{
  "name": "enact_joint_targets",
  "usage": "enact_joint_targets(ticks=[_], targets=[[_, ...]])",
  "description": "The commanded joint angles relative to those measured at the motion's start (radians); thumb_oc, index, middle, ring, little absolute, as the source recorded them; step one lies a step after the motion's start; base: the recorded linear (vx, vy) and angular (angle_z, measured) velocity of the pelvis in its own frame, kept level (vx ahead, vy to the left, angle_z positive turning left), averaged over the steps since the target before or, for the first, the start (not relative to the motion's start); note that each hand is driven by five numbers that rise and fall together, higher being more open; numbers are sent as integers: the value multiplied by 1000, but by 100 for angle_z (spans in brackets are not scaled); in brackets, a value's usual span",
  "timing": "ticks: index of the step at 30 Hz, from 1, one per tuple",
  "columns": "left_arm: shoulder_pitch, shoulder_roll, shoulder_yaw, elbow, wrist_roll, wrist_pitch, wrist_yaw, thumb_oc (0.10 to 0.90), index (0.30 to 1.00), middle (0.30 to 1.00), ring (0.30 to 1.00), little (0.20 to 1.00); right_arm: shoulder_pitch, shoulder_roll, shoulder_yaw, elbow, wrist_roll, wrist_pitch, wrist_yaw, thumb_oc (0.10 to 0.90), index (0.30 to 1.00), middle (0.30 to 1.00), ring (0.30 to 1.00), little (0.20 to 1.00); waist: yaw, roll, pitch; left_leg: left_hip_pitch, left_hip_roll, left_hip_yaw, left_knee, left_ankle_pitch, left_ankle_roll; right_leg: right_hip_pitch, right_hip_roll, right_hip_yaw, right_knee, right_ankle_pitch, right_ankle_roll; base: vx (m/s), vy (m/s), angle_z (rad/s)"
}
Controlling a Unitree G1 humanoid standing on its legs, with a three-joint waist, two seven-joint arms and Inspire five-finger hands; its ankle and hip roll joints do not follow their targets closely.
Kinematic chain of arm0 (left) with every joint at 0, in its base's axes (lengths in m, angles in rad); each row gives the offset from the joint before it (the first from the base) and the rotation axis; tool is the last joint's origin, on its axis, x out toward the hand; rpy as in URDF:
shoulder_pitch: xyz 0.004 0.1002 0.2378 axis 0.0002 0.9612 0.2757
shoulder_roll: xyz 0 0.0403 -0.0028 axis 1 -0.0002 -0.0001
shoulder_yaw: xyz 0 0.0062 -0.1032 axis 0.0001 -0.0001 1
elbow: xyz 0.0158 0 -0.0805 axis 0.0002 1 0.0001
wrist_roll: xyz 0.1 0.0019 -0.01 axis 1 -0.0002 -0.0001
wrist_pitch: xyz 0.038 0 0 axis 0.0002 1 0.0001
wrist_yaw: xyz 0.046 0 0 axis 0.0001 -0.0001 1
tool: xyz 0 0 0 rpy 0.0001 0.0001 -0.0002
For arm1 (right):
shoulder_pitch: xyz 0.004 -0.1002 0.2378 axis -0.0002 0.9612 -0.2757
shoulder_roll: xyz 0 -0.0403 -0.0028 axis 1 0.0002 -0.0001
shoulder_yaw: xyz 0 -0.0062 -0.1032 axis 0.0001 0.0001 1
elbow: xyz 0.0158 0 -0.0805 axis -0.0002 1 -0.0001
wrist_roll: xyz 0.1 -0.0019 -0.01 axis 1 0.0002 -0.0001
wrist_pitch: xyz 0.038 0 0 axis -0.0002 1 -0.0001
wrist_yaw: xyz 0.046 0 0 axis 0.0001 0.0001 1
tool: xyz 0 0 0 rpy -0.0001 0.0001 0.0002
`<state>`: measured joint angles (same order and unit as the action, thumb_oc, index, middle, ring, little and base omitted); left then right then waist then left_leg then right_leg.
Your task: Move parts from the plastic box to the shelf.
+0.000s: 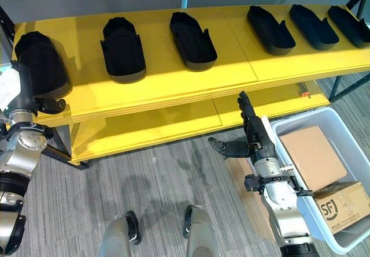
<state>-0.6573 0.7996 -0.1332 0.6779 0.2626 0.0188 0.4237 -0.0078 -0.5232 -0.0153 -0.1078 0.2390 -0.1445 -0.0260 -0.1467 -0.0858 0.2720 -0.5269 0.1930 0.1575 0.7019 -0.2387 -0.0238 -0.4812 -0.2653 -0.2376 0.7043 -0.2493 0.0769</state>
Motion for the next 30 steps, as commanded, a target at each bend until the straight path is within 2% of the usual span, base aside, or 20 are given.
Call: enact_joint_targets(ticks=[1,12,30], targets=[[-135,119,-27,-5,81,-41,28,900,1000,1000,1000,1000,-56,-69,-95,-106,40,-114,-15,900,1000,1000,1000,1000,-7,18,-62,80,26,-52,-12,-89,-4,108,15,41,-109,27,34,0,0,0],[-174,202,-120,70,170,-37,-41,900,1000,1000,1000,1000,-40,-84,-118,-111,43,-119,-4,900,1000,1000,1000,1000,-9,22,-55,67,19,-49,3,-95,2,98,10,48,-106,31,37,-2,8,-1],[-261,257,-190,176,122,-33,-139,900,1000,1000,1000,1000,5,-75,-150,-124,52,-107,18,900,1000,1000,1000,1000,-8,27,-46,54,15,-55,7,-92,1,91,8,50,-104,32,34,0,0,0]])
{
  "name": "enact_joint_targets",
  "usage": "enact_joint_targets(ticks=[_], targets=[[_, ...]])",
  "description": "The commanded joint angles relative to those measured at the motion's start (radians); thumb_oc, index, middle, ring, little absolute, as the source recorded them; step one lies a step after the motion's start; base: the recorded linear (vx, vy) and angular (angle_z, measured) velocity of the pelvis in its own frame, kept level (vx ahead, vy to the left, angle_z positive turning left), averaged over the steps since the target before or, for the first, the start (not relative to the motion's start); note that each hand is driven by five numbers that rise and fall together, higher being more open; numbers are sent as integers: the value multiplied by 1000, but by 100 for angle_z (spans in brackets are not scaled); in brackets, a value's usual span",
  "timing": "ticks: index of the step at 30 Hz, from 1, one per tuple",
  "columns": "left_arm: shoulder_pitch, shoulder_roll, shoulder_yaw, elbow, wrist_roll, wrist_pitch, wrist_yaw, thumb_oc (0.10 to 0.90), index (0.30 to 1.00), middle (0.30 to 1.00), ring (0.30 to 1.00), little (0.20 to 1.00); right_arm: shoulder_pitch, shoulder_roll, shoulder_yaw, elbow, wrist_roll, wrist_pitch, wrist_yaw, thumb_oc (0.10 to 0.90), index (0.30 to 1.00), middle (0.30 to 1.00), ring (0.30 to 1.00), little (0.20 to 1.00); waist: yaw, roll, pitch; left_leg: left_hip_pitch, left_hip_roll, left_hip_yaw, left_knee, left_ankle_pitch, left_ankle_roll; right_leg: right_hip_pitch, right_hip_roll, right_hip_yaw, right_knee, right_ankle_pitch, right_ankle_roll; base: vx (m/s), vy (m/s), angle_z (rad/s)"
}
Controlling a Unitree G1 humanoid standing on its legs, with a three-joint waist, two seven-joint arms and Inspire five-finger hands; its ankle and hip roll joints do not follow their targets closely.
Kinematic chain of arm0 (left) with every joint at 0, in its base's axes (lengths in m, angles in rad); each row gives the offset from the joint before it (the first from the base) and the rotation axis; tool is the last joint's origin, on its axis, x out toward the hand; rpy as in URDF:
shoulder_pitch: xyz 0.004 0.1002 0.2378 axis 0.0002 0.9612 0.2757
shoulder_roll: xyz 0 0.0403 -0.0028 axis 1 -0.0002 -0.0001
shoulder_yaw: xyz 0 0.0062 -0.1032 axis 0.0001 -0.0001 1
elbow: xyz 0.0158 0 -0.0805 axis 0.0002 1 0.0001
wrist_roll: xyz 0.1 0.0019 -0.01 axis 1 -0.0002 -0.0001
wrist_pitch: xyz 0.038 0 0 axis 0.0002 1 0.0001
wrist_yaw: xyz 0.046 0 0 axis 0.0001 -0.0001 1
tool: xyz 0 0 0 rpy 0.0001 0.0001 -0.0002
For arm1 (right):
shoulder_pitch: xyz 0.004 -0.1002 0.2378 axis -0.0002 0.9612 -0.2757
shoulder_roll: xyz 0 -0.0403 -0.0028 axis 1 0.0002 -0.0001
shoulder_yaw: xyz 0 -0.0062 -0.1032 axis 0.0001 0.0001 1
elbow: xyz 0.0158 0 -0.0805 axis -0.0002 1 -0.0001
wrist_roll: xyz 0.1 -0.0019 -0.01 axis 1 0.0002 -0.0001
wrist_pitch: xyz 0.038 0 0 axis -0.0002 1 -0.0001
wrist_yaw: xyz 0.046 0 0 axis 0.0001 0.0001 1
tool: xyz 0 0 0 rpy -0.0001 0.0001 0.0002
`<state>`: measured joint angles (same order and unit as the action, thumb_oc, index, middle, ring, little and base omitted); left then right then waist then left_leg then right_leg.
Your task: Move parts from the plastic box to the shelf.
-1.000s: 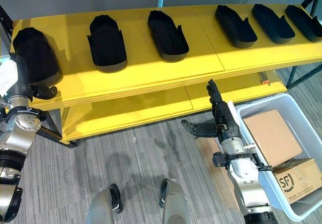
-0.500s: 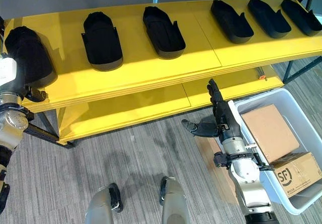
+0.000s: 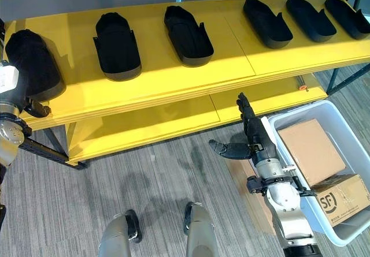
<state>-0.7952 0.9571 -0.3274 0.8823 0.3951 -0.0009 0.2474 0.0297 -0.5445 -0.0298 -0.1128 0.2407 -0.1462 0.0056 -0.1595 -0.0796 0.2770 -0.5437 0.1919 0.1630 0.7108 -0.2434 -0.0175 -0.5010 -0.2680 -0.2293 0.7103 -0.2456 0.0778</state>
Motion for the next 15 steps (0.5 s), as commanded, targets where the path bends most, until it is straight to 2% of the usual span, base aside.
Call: enact_joint_targets(ticks=[1,13,15], targets=[[-130,101,0,-22,-13,-12,34,900,1000,1000,1000,1000,-31,-54,-138,-120,50,-104,-13,900,1000,1000,1000,1000,4,21,-51,72,16,-60,-3,-87,-5,111,12,42,-110,28,33,0,0,0],[-192,107,-23,10,-50,-11,32,900,1000,1000,1000,1000,-20,-57,-154,-127,52,-100,-12,900,1000,1000,1000,1000,0,23,-50,69,15,-58,0,-88,-4,103,13,47,-106,29,34,0,0,0],[-223,116,-55,32,-40,-7,21,900,1000,1000,1000,1000,-23,-69,-157,-127,58,-98,-12,900,1000,1000,1000,1000,-6,26,-47,63,15,-58,9,-90,-3,96,12,51,-100,29,35,0,0,0]])
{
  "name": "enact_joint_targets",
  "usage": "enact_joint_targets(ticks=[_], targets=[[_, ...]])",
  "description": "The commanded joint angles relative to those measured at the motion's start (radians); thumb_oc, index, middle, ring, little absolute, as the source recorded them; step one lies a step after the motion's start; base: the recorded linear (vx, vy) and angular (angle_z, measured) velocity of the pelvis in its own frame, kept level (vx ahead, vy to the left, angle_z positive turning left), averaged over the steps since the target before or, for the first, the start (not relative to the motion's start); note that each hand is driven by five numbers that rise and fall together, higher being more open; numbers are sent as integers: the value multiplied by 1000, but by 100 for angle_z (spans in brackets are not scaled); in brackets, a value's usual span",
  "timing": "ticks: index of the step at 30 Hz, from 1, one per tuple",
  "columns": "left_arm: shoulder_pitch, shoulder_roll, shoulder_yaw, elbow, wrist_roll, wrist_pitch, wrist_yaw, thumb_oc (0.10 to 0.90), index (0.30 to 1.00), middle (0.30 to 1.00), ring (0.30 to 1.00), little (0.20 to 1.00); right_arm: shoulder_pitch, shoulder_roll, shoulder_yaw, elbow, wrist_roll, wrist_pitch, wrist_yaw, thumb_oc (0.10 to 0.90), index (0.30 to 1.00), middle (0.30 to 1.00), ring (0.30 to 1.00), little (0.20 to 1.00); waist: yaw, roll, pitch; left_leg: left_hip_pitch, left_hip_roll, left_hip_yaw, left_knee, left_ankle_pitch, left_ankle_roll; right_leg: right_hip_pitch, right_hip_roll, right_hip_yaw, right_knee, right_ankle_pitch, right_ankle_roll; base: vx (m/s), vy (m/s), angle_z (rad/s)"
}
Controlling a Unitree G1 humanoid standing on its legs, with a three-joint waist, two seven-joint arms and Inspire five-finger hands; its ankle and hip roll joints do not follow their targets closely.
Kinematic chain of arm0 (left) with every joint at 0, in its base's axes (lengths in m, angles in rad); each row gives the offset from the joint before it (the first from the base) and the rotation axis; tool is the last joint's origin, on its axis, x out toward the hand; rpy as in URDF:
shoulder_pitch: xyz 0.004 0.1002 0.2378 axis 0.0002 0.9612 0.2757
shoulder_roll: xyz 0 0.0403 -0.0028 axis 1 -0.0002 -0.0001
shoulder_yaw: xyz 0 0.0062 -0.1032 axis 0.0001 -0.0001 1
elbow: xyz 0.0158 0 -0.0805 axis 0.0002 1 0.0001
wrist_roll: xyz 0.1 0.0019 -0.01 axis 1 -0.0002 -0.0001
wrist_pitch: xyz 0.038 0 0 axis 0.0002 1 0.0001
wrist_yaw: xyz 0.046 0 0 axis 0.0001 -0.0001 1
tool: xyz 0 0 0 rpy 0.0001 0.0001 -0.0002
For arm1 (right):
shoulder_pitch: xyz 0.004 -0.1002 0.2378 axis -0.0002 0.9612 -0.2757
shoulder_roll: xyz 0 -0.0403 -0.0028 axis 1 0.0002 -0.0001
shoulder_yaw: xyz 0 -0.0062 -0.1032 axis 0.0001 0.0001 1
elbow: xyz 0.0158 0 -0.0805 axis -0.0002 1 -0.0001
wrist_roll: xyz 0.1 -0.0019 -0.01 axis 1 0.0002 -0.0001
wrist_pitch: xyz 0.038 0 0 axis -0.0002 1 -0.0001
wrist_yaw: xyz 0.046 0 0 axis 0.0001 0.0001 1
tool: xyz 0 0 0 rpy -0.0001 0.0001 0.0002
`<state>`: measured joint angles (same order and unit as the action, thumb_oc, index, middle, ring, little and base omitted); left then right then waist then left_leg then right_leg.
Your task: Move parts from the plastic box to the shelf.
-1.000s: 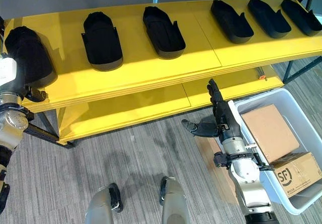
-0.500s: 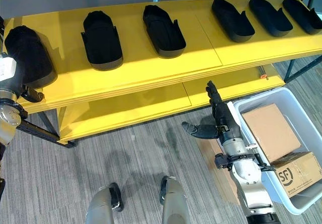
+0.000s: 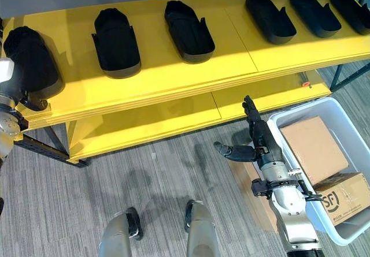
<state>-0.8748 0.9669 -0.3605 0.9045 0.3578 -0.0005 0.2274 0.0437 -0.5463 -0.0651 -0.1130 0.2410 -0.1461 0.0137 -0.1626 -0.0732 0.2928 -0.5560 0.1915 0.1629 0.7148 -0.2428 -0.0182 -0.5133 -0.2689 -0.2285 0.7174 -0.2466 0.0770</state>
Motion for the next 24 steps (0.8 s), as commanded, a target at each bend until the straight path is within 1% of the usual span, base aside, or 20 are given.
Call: enact_joint_targets(ticks=[1,5,6,8,9,16,17,19,22,24], targets=[[-159,111,-37,18,-2,-8,39,900,1000,1000,1000,1000,-38,-67,-124,-126,59,-98,-20,900,1000,1000,1000,1000,-2,19,-61,73,16,-58,7,-91,-2,106,13,50,-107,30,36,0,0,0],[-198,126,-82,25,8,-9,20,900,1000,1000,1000,1000,-35,-70,-128,-128,59,-98,-21,900,1000,1000,1000,1000,-4,21,-58,68,16,-59,12,-92,0,102,12,51,-104,30,36,0,0,0],[-228,141,-121,28,28,-10,2,900,1000,1000,1000,1000,-32,-73,-131,-125,61,-96,-19,900,1000,1000,1000,1000,-5,23,-57,67,16,-60,12,-93,2,100,11,51,-104,31,38,0,0,0],[-252,153,-146,30,33,-13,-12,900,1000,1000,1000,1000,-28,-74,-136,-127,63,-95,-16,900,1000,1000,1000,1000,-6,25,-57,65,15,-59,14,-94,3,99,10,51,-105,32,38,0,0,0],[-286,167,-189,39,47,-13,-33,900,1000,1000,1000,1000,-28,-81,-138,-125,65,-94,-14,900,1000,1000,1000,1000,-8,27,-56,66,14,-57,14,-95,4,98,10,51,-107,33,40,0,0,0],[-367,182,-269,81,55,-13,-97,900,1000,1000,1000,1000,-10,-66,-152,-123,66,-88,-5,900,1000,1000,1000,1000,-7,28,-51,62,11,-56,20,-100,10,95,7,53,-107,37,42,0,0,0],[-414,193,-329,104,91,-12,-125,900,1000,1000,1000,1000,-1,-68,-158,-123,59,-85,-4,900,1000,1000,1000,1000,-8,30,-49,57,9,-55,22,-101,12,92,7,56,-109,40,45,0,0,0],[-446,208,-382,106,124,-19,-145,900,1000,1000,1000,1000,20,-60,-173,-124,59,-85,2,900,1000,1000,1000,1000,-5,29,-48,54,7,-57,22,-104,14,88,6,57,-110,41,47,0,0,0],[-446,215,-392,105,141,-21,-156,900,1000,1000,1000,1000,33,-57,-186,-124,59,-82,6,900,1000,1000,1000,1000,-6,28,-49,52,6,-57,24,-105,14,87,5,58,-108,40,45,0,0,0],[-443,221,-415,102,180,-26,-163,900,1000,1000,1000,1000,43,-56,-200,-123,56,-83,10,900,1000,1000,1000,1000,-7,30,-48,46,5,-58,28,-106,14,84,3,58,-104,39,46,0,0,0]])
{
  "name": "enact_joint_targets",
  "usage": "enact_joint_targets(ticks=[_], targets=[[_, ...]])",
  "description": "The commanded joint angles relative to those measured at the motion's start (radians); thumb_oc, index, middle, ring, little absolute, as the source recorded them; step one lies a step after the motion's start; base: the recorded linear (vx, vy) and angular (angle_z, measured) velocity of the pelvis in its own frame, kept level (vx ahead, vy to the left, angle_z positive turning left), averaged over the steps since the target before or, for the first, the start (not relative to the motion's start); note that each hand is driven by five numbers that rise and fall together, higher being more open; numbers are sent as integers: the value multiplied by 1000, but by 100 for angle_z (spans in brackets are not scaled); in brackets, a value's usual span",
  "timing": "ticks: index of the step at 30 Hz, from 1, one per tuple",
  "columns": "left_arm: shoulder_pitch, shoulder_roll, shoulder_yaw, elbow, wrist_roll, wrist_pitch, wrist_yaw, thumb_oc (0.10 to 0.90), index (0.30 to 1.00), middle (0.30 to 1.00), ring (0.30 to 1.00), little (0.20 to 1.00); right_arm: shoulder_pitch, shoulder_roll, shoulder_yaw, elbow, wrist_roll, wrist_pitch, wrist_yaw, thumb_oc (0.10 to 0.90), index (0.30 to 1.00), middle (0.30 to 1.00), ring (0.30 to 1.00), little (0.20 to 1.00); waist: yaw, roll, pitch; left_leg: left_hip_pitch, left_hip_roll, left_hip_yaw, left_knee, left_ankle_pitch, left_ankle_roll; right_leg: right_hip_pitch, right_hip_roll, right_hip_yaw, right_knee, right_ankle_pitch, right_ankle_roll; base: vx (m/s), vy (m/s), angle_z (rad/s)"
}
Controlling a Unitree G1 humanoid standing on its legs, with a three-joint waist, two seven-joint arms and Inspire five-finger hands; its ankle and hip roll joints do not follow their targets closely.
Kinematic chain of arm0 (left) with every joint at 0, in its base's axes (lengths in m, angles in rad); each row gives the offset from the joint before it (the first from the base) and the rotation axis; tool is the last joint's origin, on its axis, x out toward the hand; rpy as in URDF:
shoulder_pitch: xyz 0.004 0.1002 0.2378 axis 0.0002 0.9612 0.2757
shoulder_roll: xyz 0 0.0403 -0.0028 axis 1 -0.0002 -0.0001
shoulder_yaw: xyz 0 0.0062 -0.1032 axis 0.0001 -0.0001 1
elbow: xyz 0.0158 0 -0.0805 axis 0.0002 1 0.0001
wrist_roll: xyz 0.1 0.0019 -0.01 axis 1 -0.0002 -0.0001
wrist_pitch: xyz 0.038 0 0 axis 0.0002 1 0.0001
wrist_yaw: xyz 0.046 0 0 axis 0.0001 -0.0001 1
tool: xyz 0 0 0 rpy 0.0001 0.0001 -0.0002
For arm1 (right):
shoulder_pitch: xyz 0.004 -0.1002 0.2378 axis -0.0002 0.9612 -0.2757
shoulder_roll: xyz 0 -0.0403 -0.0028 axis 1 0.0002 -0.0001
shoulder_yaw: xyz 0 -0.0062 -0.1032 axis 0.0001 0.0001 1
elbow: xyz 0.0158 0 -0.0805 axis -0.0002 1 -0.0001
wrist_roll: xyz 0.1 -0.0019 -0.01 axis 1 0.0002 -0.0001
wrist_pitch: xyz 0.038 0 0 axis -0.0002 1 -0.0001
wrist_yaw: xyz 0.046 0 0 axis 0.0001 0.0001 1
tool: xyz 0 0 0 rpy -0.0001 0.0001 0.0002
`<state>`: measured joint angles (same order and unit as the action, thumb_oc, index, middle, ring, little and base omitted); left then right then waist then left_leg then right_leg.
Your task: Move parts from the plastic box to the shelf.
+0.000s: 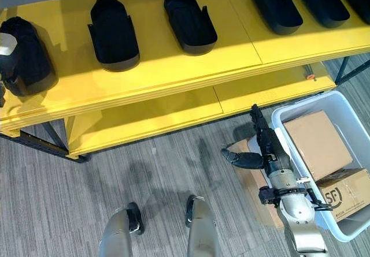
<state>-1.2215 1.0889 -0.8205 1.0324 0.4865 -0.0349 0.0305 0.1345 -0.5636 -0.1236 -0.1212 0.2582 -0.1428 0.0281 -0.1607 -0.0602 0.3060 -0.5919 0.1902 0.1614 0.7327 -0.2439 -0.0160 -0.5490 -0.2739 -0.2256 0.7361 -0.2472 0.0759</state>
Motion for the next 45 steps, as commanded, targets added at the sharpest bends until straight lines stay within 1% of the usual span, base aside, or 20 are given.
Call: enact_joint_targets(ticks=[1,13,30,37,45], targets=[[-93,100,43,-26,60,7,34,900,1000,1000,1000,1000,-45,-36,-143,-114,40,-87,-4,900,1000,1000,1000,1000,-9,17,-61,82,7,-57,11,-105,12,120,8,55,-122,39,47,0,0,0],[-59,123,38,-84,130,0,44,900,1000,1000,1000,1000,-43,-37,-159,-117,45,-91,1,900,1000,1000,1000,1000,-5,19,-56,72,5,-61,21,-108,11,114,7,56,-113,34,44,0,0,0],[-74,169,-3,-150,260,3,88,900,1000,1000,1000,1000,-35,-51,-178,-123,41,-97,-1,900,1000,1000,1000,1000,-5,27,-56,61,0,-63,24,-109,13,98,9,61,-105,33,42,0,0,0],[-65,193,-1,-185,294,7,99,900,1000,1000,1000,1000,-30,-58,-186,-120,39,-97,0,900,1000,1000,1000,1000,-4,30,-54,53,-1,-64,29,-110,15,93,10,64,-103,34,41,0,0,0],[-63,200,-5,-189,329,11,105,900,1000,1000,1000,1000,-29,-68,-193,-123,33,-93,-1,900,1000,1000,1000,1000,-4,31,-56,51,-4,-63,28,-111,15,88,10,68,-102,33,41,0,0,0]])
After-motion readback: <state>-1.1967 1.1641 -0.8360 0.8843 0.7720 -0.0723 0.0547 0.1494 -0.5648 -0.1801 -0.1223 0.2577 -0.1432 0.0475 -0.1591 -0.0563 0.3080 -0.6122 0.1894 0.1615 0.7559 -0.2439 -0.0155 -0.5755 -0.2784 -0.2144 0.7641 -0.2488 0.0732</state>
